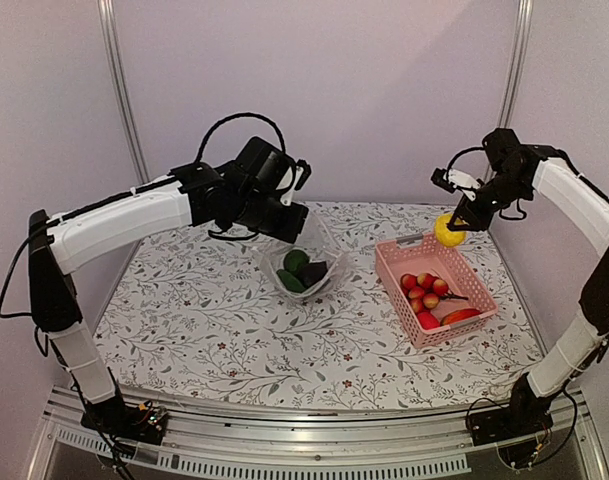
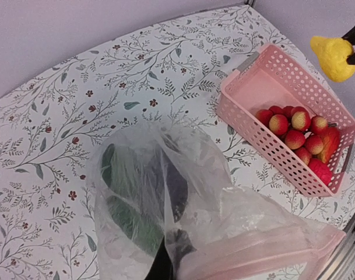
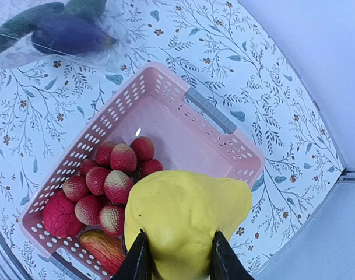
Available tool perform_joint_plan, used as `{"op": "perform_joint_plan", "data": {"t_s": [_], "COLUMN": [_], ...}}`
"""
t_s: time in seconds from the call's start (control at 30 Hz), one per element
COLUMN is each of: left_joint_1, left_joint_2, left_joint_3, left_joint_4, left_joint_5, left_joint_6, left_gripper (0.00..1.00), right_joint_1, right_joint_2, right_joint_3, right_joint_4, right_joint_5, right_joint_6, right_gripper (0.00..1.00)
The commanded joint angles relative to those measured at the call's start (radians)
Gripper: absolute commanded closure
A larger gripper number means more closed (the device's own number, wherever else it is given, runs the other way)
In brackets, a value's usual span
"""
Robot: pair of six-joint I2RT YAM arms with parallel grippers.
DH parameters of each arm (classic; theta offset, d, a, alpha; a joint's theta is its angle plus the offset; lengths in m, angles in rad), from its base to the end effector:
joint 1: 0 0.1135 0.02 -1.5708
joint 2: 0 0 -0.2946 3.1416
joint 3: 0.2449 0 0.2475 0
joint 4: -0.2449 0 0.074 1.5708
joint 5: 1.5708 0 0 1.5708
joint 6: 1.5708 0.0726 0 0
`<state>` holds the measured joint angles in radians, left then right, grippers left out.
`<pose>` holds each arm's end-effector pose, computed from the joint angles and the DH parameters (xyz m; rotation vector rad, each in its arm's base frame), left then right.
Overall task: Place the food in the zip-top bag and seal the zipper
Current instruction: Pick up the fake fruit from the bin, then place the fake fruit in the zipper food storage bag.
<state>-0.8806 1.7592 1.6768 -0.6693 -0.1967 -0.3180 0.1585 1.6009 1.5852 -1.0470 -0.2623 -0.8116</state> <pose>0.2818 -0.3191 0.3438 0.5517 2.2693 -0.3812 0.3328 0.0723 0.3383 -1.2798 2.2389 0.1073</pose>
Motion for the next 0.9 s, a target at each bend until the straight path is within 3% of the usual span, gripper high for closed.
{"op": "perform_joint_plan", "data": {"t_s": [0.0, 0.4, 0.87], "left_joint_1": [0.017, 0.045, 0.092], "left_joint_2": [0.039, 0.079, 0.078], "left_joint_3": [0.059, 0.112, 0.067], "left_joint_4": [0.010, 0.059, 0.126], "left_joint_5": [0.074, 0.168, 0.263], "left_joint_6": [-0.053, -0.158, -0.200], "left_gripper": [1.00, 1.00, 1.00], "right_joint_1": [0.079, 0.437, 0.536], "right_joint_2": [-0.073, -0.078, 0.023], "right_joint_3": [0.059, 0.278, 0.212], "right_joint_4": [-0.050, -0.053, 0.211], "right_joint_5": [-0.147, -0.299, -0.386], "right_joint_6": [0.010, 0.048, 0.144], "right_gripper": [0.79, 0.78, 0.77]}}
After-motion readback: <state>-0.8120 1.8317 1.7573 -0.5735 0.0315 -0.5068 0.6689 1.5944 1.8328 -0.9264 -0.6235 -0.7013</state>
